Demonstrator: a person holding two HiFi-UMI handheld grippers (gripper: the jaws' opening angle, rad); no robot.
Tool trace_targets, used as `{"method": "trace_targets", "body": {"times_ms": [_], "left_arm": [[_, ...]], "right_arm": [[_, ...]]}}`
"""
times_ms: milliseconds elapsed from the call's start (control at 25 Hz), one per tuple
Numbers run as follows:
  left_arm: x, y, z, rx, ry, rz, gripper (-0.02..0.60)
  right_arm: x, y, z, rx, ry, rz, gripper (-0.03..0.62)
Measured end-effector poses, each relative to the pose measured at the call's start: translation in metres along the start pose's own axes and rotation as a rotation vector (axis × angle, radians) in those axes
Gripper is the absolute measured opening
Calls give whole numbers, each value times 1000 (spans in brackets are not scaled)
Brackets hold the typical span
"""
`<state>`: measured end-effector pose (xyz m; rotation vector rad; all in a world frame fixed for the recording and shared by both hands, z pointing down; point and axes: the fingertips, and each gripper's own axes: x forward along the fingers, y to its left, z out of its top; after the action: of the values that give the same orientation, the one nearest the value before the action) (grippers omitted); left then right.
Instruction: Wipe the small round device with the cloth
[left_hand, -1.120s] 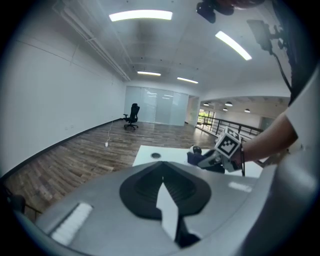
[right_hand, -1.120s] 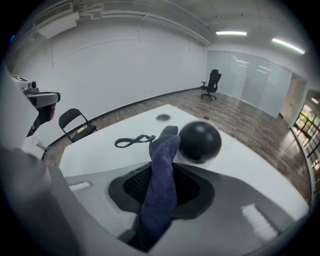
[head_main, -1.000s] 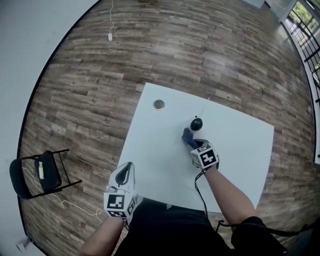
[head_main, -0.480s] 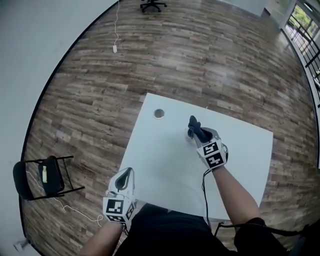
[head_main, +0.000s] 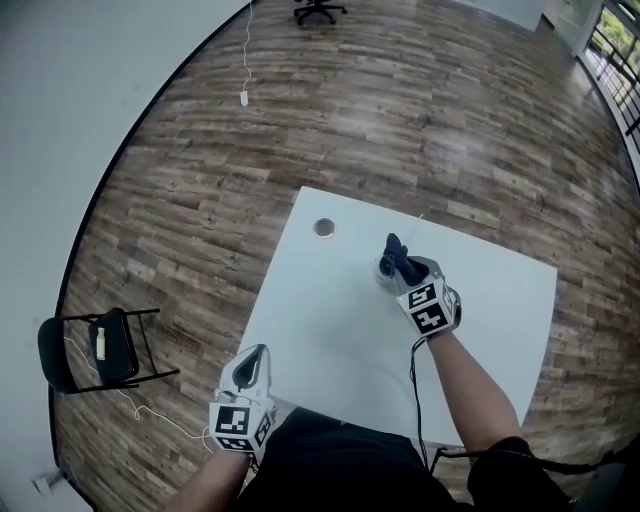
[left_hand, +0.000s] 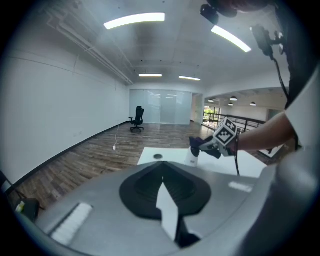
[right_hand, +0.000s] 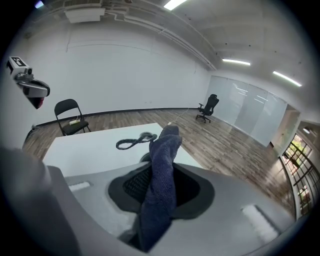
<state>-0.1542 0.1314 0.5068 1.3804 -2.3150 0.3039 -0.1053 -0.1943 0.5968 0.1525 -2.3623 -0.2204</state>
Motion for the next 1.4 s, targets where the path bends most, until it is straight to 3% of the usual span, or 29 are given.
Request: {"method": "trace_targets", "body": {"times_ms": [200,480,640,880,960,1120,1400], "left_arm": [[1,-11,11,60,-11,-3,8],[-2,-4,5,67,14,27,8],[-5,0,12,79,7,45,8],[-9,9,10,89,18,50,8],[-6,13,9,85,16,40,7],[11,12,12,68,1,0,8],[56,-20,45,114,-59,-145,8]], "right_arm": [[1,-2,-18,45,29,15,100],[12,5,-37,136,44,71,100],[20,16,-56,80,111,86,100],[37,89,-89,73,218,277,100],[33,104,-87,70,207,292,100],[9,92,-68,98,127,219,100],[-28,11,-31,92,2,-38,100]]}}
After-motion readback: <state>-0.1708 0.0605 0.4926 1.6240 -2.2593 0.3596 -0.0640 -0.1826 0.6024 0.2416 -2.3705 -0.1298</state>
